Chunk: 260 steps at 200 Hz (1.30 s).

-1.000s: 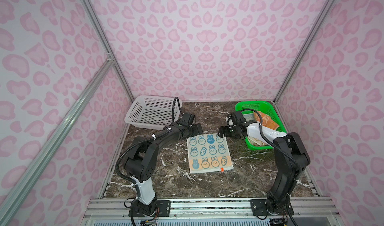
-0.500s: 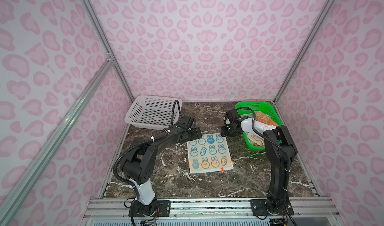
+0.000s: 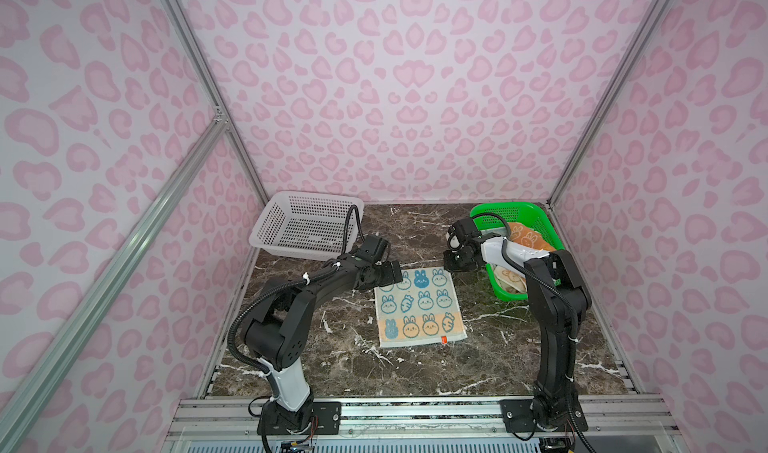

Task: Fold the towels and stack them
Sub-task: 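Move both grippers to the towel's far edge, away from the robot, then grasp the far edge corners of the bunny towel with both grippers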

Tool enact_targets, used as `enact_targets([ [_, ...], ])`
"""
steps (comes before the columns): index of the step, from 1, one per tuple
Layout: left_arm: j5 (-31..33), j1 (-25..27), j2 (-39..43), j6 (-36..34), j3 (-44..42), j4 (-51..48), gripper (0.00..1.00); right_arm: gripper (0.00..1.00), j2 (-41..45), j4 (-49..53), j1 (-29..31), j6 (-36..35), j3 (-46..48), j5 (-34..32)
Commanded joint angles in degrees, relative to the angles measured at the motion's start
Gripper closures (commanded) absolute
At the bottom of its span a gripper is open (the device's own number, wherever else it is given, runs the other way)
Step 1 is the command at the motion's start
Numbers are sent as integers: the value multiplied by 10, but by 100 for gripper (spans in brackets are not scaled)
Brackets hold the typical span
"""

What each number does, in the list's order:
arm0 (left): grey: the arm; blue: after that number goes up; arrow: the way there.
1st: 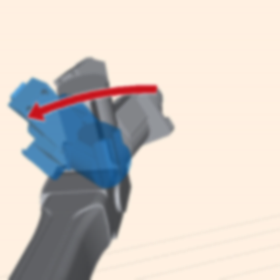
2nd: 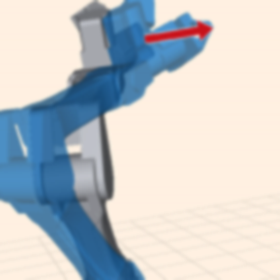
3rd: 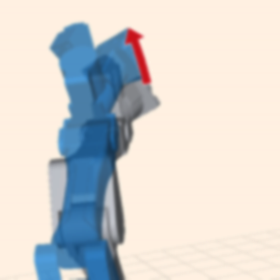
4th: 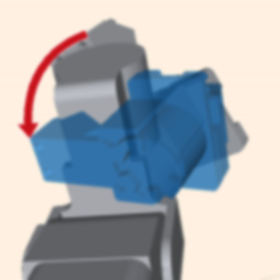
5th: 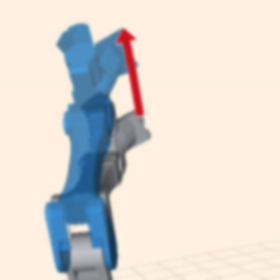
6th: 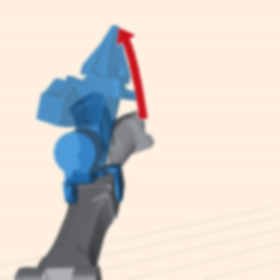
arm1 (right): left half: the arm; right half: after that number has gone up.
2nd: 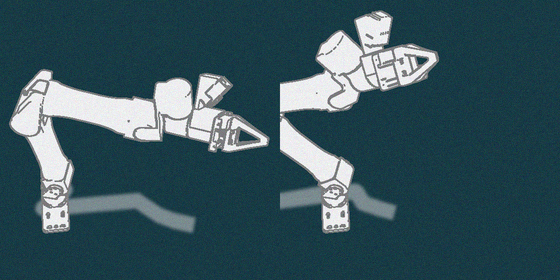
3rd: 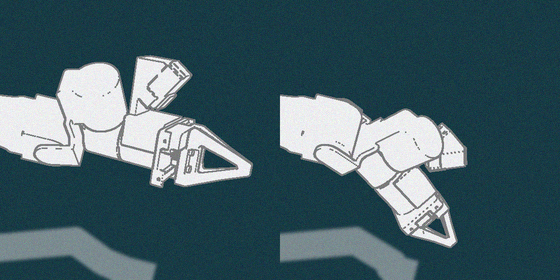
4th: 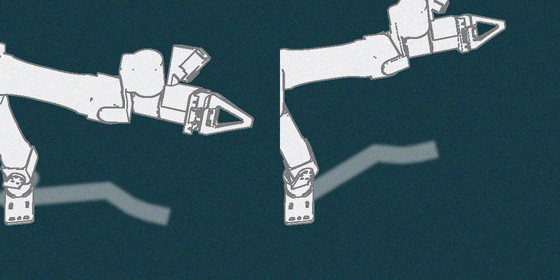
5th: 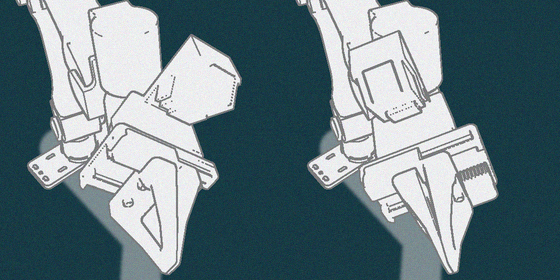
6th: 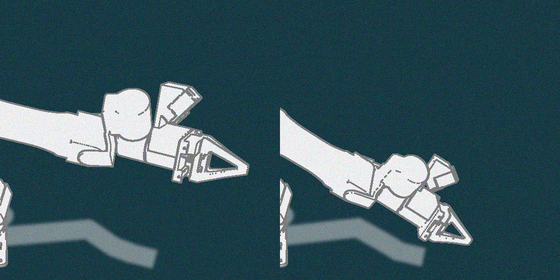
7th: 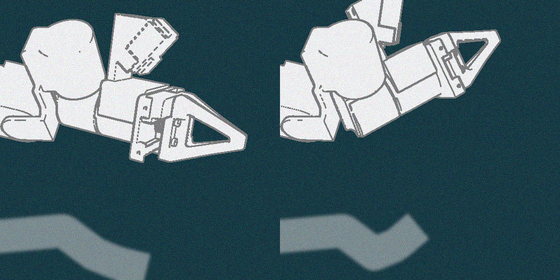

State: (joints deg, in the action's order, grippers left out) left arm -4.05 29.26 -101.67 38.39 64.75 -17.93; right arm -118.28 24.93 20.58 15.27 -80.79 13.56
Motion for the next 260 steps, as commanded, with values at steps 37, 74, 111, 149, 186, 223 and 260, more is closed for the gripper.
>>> enact_targets([
  [37,15,-5,-2,-26,14,-37,1,85,2,35,2,-1,14,11],
  [74,45,-9,-30,-58,61,-100,2,95,3,32,2,-1,17,13],
  [111,79,-13,-70,-80,112,-140,11,100,5,32,2,-1,14,17],
  [149,82,-24,-124,-90,160,-154,30,100,8,31,1,-3,16,17],
  [186,89,-24,-147,-99,170,-149,42,100,11,31,2,-2,16,21],
  [223,92,-25,-166,-104,166,-155,53,100,15,31,1,-1,15,23],
  [260,96,-25,-175,-106,159,-151,62,100,16,30,1,0,16,25],
])
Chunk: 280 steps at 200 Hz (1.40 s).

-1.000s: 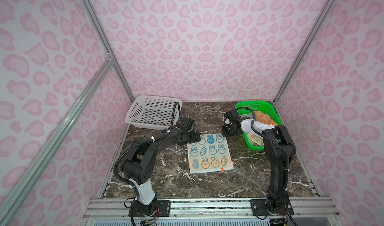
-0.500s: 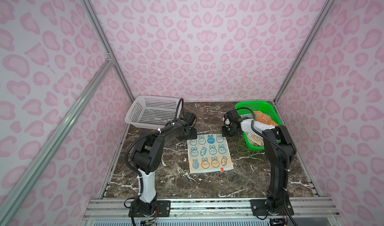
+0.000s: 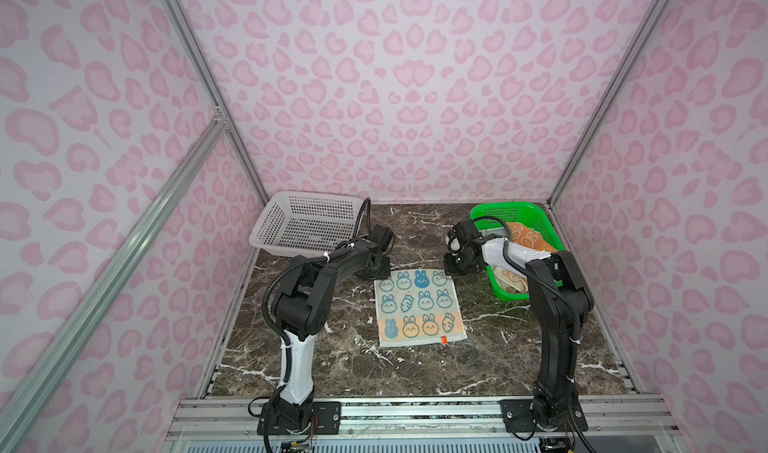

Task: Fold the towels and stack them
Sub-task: 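Grasp the far edge corners of the bunny towel with both grippers, then fold the far edge over toward the robot with both grippers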

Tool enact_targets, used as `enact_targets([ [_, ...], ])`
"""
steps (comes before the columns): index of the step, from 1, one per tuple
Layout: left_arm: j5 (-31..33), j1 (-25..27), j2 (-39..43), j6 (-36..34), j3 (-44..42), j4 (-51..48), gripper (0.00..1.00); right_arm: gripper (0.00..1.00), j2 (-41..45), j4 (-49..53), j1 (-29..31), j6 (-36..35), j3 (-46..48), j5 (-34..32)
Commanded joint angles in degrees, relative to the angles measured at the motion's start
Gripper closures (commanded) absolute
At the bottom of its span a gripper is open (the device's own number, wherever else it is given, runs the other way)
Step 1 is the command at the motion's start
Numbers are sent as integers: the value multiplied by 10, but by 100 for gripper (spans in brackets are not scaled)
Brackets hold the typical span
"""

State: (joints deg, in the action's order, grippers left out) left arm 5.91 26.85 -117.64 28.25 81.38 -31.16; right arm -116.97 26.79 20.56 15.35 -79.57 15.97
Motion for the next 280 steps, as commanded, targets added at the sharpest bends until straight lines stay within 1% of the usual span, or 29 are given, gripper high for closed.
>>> enact_targets([
  [1,-3,-1,-15,-5,-7,-19,62,100,3,12,1,-1,4,0],
  [10,-6,-1,-16,-5,-7,-18,63,100,4,11,1,0,4,1],
  [12,-7,-1,-16,-5,-8,-18,66,100,4,12,1,0,4,1],
  [22,-7,-1,-16,-5,-9,-18,70,100,5,12,1,0,5,2],
  [77,-22,0,-6,-9,-37,2,87,100,11,9,-2,7,9,9],
  [99,-19,0,-10,-16,-25,-2,92,100,15,6,-7,11,9,17],
  [111,-16,-1,-14,-22,-9,-11,96,100,17,5,-12,13,7,18],
  [169,-3,-2,2,-45,53,-28,96,100,47,-17,-32,25,27,42],
  [208,8,-3,39,-57,58,-23,96,100,73,-14,-39,28,29,50],
  [228,23,-1,67,-64,40,-7,96,100,95,-15,-41,34,37,53],
  [258,37,3,129,-65,-23,36,96,100,138,-17,-42,45,65,60],
  [270,42,9,153,-64,-39,46,96,100,158,-20,-41,49,84,65],
  [280,50,16,171,-63,-70,53,96,100,172,-22,-41,53,99,66],
])
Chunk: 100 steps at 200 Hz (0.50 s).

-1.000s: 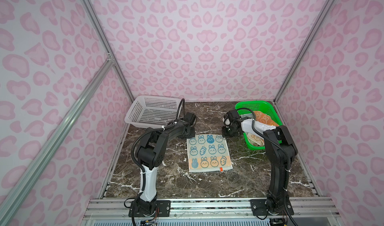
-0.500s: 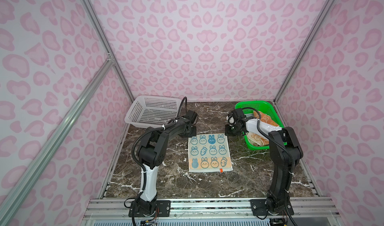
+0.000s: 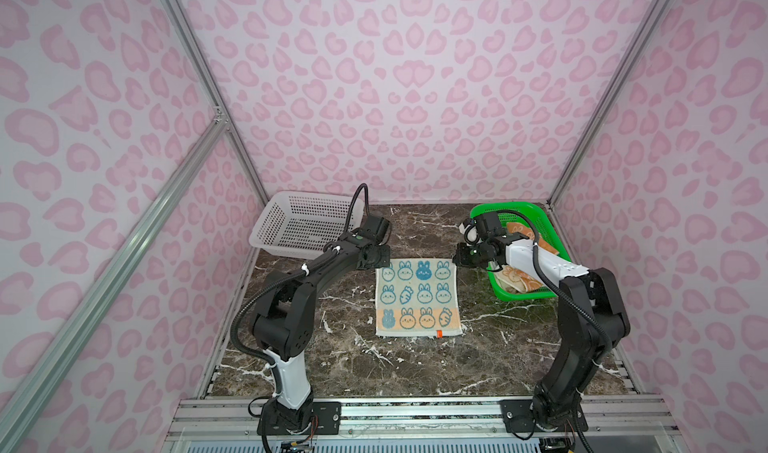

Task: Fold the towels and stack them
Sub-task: 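Fold the far edge over toward the robot with both grippers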

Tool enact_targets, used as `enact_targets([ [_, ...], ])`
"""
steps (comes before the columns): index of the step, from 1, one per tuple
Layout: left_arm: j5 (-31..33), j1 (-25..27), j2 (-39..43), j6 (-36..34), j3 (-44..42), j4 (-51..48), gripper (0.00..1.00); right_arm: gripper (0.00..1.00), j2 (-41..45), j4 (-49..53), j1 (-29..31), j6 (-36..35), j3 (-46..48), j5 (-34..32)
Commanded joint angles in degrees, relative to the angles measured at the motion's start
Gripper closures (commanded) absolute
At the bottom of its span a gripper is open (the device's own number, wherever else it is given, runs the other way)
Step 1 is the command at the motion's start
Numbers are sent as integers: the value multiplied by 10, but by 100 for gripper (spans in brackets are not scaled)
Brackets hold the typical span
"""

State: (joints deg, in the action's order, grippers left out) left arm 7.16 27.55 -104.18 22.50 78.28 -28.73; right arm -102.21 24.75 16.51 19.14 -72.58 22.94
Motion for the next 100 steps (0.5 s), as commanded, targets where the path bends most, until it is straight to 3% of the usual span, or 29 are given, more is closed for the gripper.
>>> enact_targets([
  [1,38,10,38,-5,-41,29,96,100,26,-2,0,16,31,-4],
  [50,57,46,99,33,-144,41,96,100,96,-28,14,32,149,-1],
  [100,23,67,129,87,-277,102,96,100,119,-85,47,60,268,-8],
])
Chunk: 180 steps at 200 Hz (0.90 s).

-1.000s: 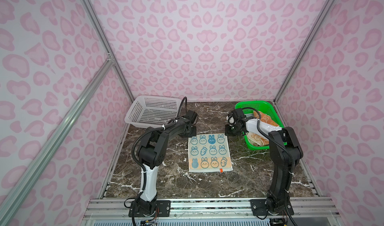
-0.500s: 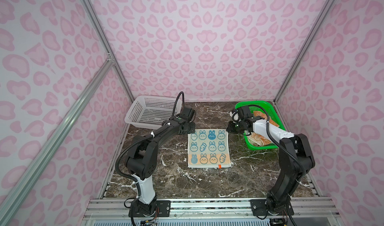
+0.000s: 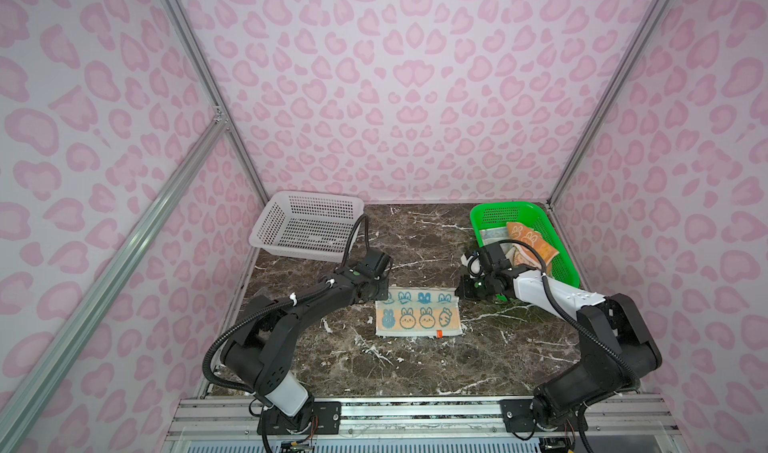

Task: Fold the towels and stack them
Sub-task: 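Fold the far edge over toward the robot with both grippers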

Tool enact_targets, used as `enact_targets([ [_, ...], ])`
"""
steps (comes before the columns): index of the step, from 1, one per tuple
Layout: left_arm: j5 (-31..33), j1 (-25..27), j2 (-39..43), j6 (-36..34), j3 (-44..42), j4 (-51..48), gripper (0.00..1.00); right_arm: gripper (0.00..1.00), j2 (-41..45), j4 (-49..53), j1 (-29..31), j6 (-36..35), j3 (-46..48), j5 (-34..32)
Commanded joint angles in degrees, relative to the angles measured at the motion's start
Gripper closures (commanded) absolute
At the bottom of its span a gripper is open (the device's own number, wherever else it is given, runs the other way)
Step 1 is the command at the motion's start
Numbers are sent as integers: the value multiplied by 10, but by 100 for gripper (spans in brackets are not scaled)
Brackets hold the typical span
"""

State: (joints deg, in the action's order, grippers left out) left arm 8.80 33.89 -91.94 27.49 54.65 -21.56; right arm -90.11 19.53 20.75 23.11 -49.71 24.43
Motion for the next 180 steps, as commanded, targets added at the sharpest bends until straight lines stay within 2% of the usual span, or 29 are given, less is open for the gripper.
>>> enact_targets([
  [1,5,4,6,38,-43,32,96,100,-3,-33,4,21,41,-23],
  [21,-12,9,-20,54,-57,50,96,100,-23,-54,5,36,56,-14],
  [44,-3,10,-60,56,-38,46,96,100,-48,-64,2,47,46,-20],
  [90,17,-7,-112,35,45,17,96,100,-109,-41,-18,46,-43,-7],
  [130,34,-8,-102,16,104,-30,96,100,-89,3,-29,30,-97,-9],
  [180,26,-7,-53,21,93,-38,96,100,-60,30,-33,13,-99,-11],
])
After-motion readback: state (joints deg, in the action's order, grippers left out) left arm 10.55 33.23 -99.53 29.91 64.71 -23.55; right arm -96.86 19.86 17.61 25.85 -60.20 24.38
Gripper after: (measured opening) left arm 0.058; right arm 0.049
